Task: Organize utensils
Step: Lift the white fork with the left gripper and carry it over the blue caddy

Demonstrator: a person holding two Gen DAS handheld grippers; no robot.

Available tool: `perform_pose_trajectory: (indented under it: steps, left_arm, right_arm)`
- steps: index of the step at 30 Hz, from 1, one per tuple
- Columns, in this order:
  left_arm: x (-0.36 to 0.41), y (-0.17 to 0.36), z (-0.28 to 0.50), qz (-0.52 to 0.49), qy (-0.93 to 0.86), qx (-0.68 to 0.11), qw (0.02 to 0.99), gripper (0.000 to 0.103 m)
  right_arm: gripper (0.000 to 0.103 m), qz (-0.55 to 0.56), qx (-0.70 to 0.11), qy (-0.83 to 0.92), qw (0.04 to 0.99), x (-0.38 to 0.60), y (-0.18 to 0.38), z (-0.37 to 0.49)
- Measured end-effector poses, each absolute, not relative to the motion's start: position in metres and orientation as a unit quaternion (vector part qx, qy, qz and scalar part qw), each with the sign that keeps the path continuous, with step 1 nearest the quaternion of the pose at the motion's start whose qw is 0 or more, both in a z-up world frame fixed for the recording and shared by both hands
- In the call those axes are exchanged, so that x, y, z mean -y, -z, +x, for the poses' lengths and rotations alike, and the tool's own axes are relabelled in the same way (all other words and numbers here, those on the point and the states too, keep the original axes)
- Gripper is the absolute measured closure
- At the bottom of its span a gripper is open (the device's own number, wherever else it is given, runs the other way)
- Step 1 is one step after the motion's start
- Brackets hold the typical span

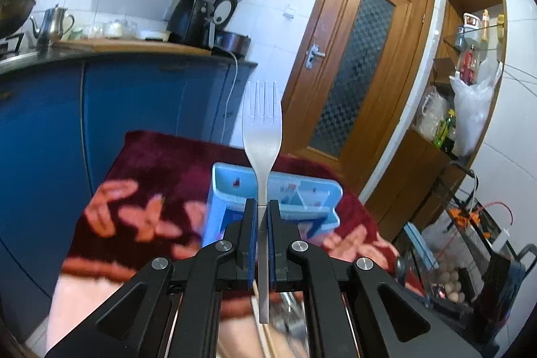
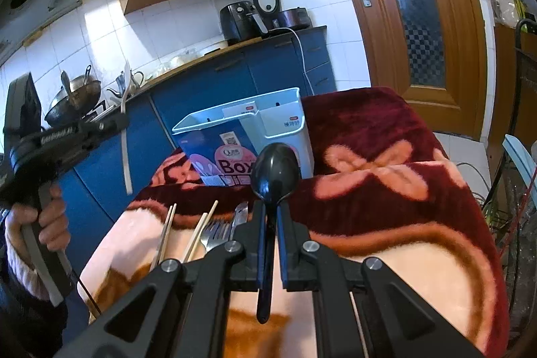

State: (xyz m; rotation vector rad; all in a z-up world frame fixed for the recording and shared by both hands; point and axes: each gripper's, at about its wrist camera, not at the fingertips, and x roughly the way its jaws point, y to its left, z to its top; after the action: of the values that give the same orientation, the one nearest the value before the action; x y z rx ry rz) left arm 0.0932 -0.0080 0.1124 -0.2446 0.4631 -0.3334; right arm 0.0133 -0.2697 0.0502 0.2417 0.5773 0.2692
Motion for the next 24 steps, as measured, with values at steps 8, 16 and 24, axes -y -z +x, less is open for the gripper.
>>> perform_pose_trajectory:
  steps: [8,16,24]
  left_arm:
    - [0.013,-0.134,0.122,-0.121,0.134,-0.175,0.968,0.098]
    - [0.024,-0.143,0.146,-0.112,0.114,-0.118,0.980,0.098]
    - [0.031,-0.113,0.168,-0.105,0.095,-0.120,0.983,0.097]
  right_arm:
    - [0.095,0.130,-0.286,-0.137,0.940,0.270,-0.046,0.020]
    - [0.095,0.130,-0.286,-0.136,0.940,0.270,-0.043,0.026]
    - [0.095,0.113,-0.287,-0.131,0.942,0.267,-0.047,0.037]
